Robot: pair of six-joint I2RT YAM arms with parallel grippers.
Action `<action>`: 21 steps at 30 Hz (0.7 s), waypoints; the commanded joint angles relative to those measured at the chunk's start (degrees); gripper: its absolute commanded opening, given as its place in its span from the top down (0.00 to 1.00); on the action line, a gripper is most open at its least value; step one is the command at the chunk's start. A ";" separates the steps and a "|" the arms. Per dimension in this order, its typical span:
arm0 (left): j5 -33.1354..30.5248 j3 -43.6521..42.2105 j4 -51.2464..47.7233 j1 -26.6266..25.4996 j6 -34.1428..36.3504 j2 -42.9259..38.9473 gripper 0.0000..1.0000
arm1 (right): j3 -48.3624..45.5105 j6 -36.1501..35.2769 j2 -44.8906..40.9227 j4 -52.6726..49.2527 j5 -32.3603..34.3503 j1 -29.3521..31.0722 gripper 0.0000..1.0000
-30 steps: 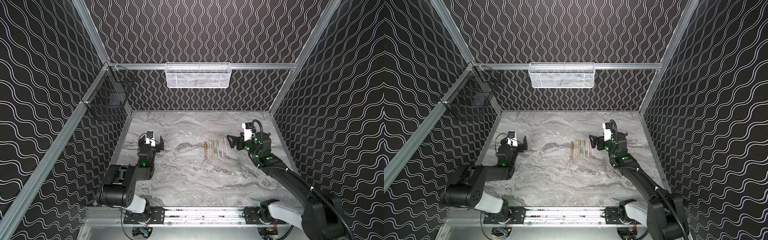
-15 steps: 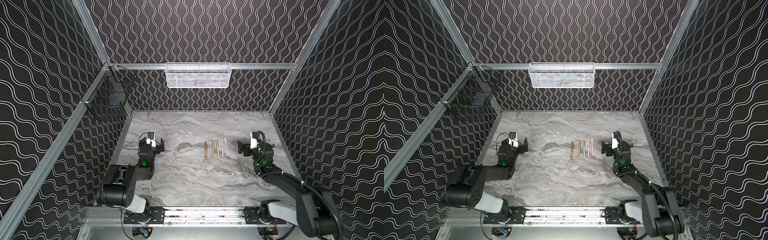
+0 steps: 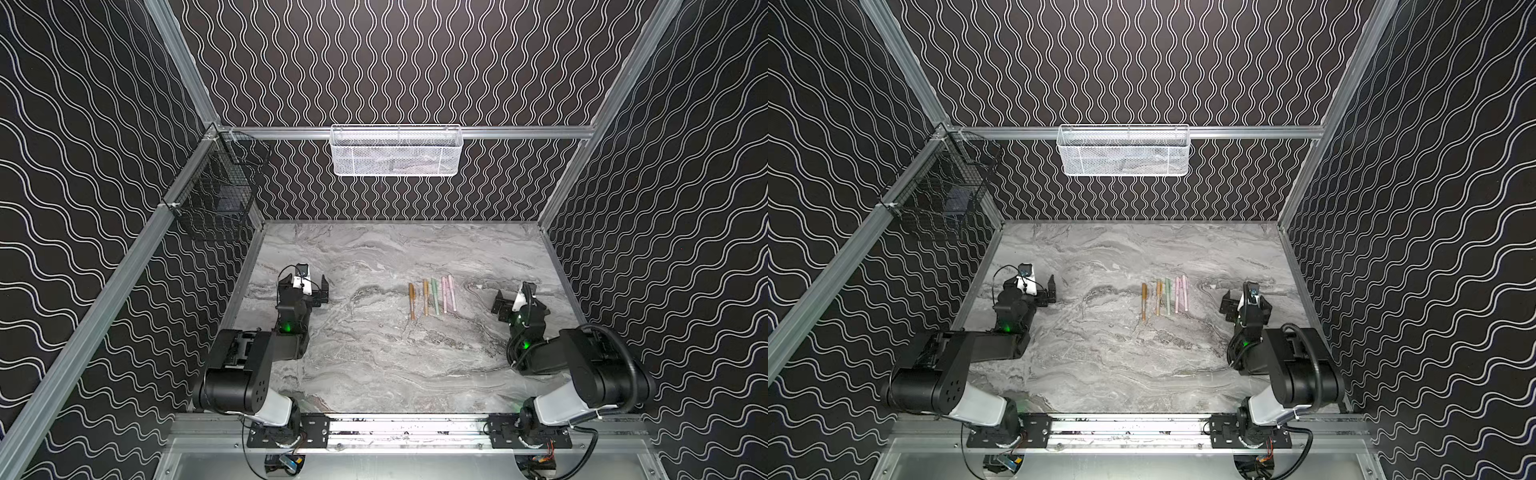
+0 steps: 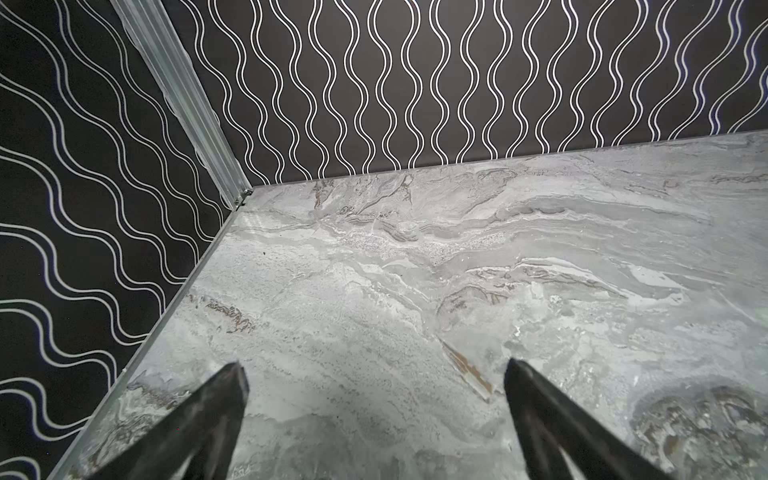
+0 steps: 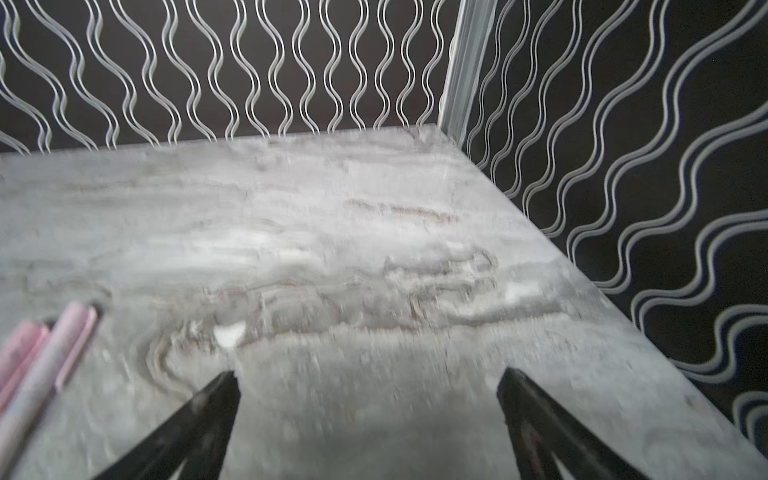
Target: Insert the pens into the pen caps
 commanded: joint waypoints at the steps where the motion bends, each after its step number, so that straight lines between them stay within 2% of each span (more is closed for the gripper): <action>1: 0.14 0.38 0.85 0.05 -0.63 0.09 0.01 | 1.37 2.98 0.23 1.44 -2.60 -2.26 0.00; 2: 0.14 0.44 0.94 0.05 -0.62 0.16 0.01 | 0.74 2.53 0.99 4.05 -2.90 -2.41 0.00; 5: 0.14 0.38 0.73 0.05 -0.66 0.11 0.01 | 1.61 3.58 -0.25 -0.18 -4.21 -3.00 0.00; 8: 0.14 0.36 0.68 0.05 -0.64 0.07 0.01 | 1.03 2.98 0.61 2.59 -4.53 -3.06 0.00; 21: 0.14 0.55 0.69 0.05 -0.67 0.21 0.01 | 1.09 2.23 0.35 2.22 -4.59 -3.04 0.00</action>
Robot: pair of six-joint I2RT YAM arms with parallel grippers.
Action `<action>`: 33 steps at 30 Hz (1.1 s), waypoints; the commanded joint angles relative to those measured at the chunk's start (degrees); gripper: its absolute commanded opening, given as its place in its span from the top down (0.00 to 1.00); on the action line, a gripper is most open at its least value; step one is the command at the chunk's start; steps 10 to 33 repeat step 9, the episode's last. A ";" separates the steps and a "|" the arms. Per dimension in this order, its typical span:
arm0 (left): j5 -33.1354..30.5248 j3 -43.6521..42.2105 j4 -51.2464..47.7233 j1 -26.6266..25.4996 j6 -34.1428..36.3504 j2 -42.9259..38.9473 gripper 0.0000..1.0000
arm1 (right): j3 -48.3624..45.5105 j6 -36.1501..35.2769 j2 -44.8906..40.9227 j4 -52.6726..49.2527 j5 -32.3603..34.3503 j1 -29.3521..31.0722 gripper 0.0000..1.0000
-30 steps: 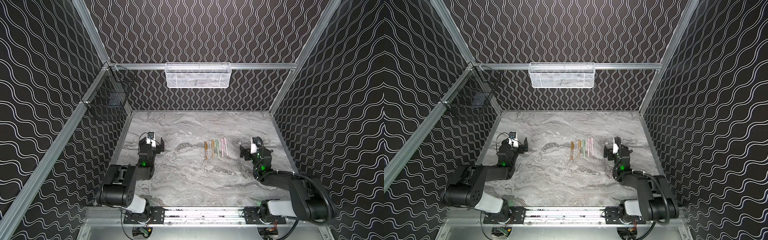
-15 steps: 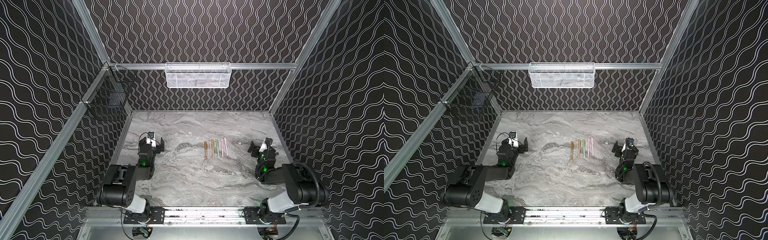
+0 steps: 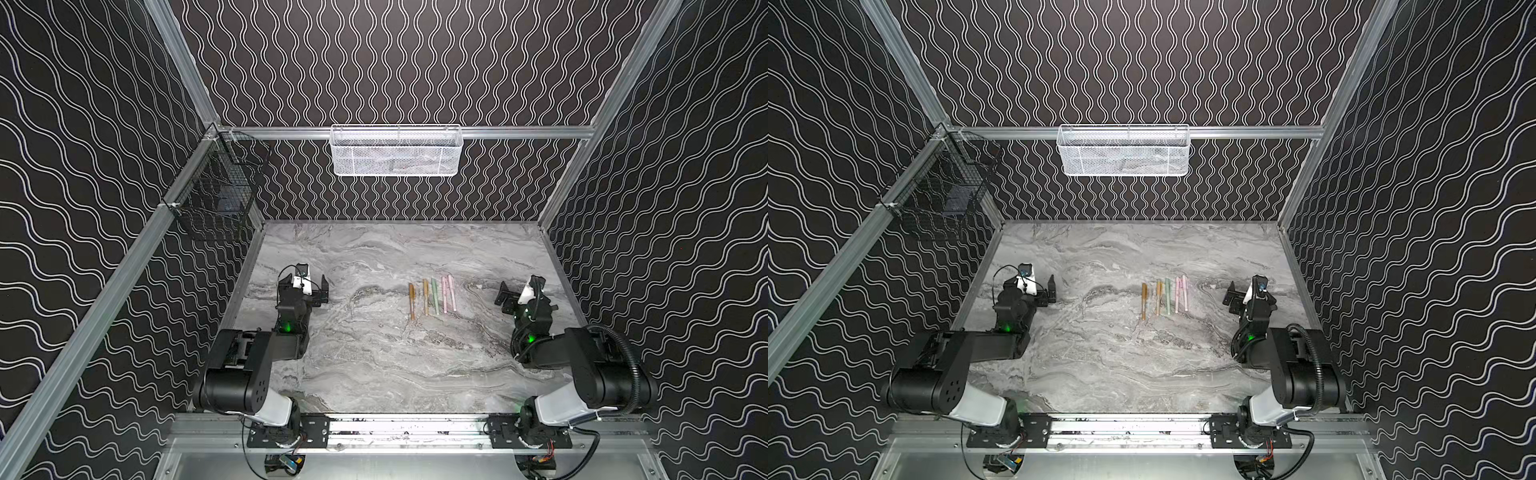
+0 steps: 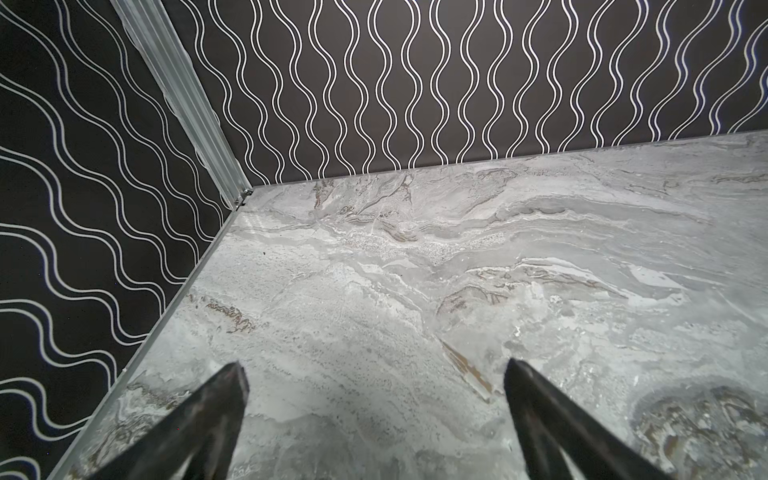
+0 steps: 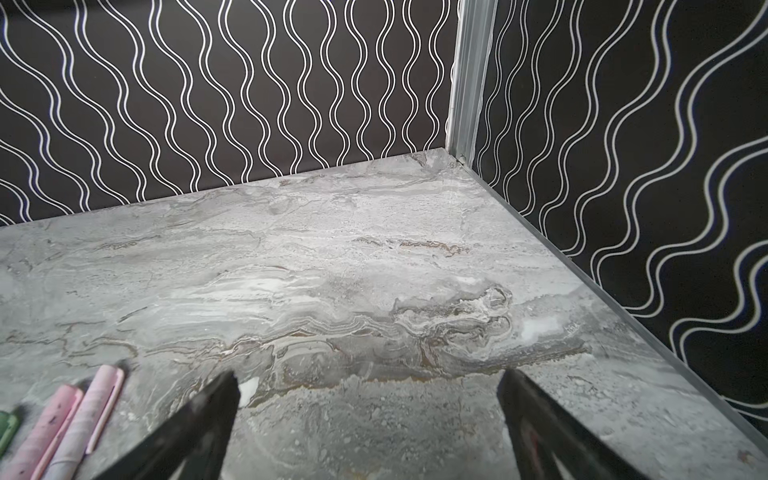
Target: Insert the pens into the pen caps
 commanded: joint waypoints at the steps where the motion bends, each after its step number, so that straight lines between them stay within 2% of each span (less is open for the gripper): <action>1: 0.14 0.71 0.34 0.05 -0.67 0.29 0.01 | 0.04 -0.27 0.00 1.98 -0.25 0.02 0.00; 33: 0.41 0.41 0.75 0.05 -0.54 0.19 0.01 | -0.04 -0.26 0.00 2.17 -0.28 0.03 0.00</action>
